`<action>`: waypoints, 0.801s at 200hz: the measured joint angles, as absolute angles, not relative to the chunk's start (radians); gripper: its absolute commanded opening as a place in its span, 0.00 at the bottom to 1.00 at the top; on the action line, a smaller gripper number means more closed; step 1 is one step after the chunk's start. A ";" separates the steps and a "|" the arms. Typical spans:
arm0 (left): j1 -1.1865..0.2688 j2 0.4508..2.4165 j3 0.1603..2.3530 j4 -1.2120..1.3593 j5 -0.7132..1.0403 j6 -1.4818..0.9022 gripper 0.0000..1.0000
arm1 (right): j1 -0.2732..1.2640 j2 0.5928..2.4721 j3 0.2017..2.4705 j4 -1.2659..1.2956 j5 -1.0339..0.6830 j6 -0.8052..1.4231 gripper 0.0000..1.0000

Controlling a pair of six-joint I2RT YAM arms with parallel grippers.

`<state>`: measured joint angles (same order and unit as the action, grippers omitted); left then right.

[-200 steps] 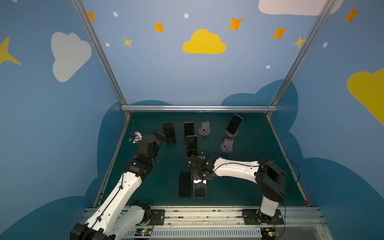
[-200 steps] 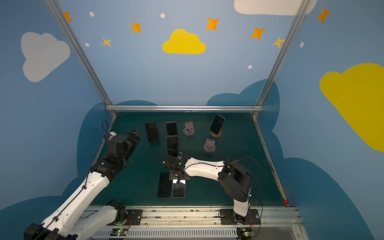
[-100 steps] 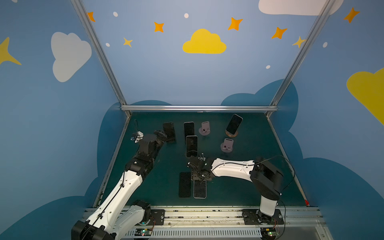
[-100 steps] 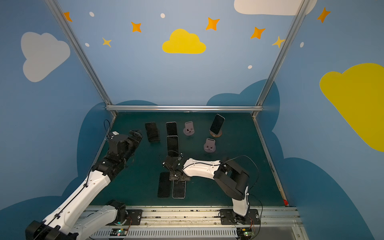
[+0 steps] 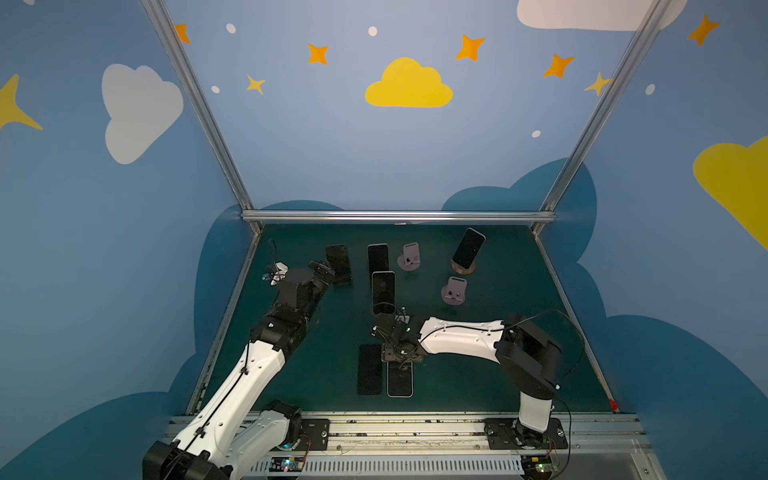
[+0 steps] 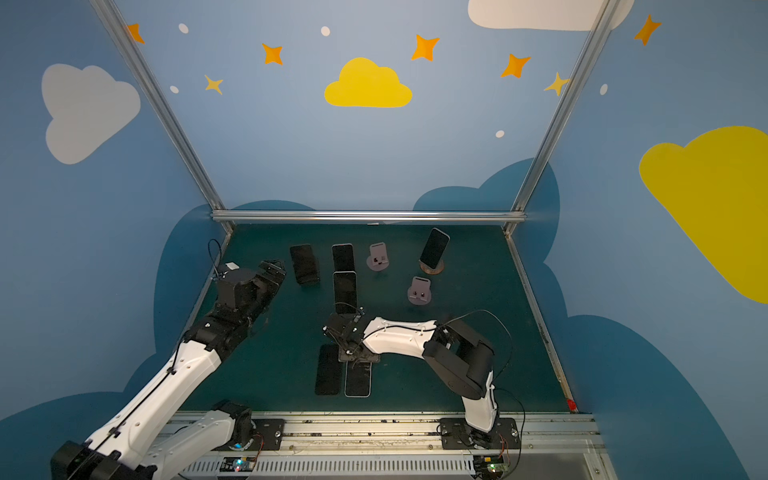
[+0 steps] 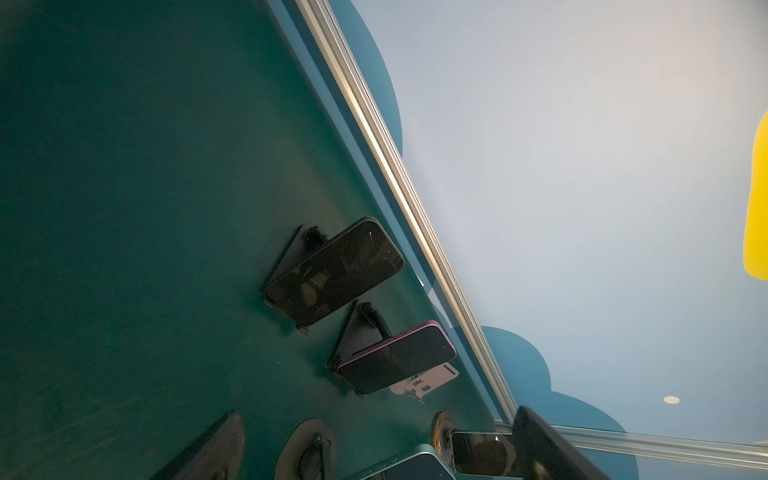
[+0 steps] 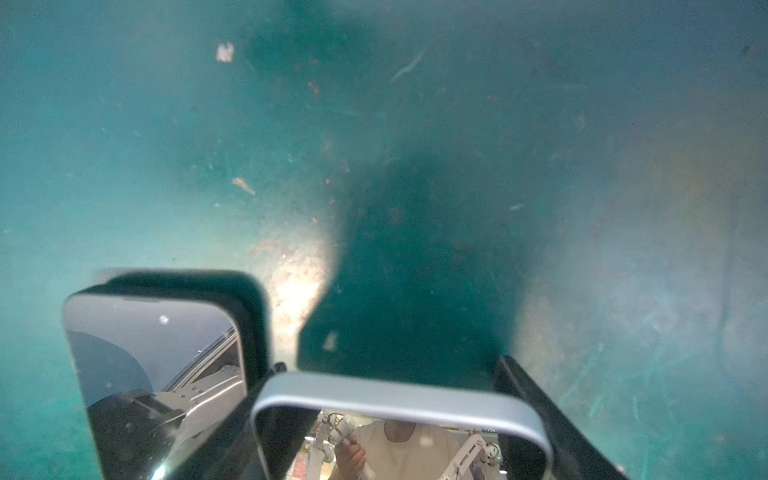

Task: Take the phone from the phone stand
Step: 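Lower the white-framed phone flat beside the dark gray phone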

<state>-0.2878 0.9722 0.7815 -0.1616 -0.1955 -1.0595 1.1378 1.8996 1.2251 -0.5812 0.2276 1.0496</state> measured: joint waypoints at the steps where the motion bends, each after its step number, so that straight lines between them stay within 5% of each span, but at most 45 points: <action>1: -0.288 0.972 0.781 -0.162 -0.196 -1.060 1.00 | 1.138 1.900 1.225 -0.581 0.228 1.050 0.66; 160: -0.288 0.987 0.781 -0.160 -0.192 -1.060 1.00 | 1.165 1.915 1.232 -0.590 0.279 1.087 0.77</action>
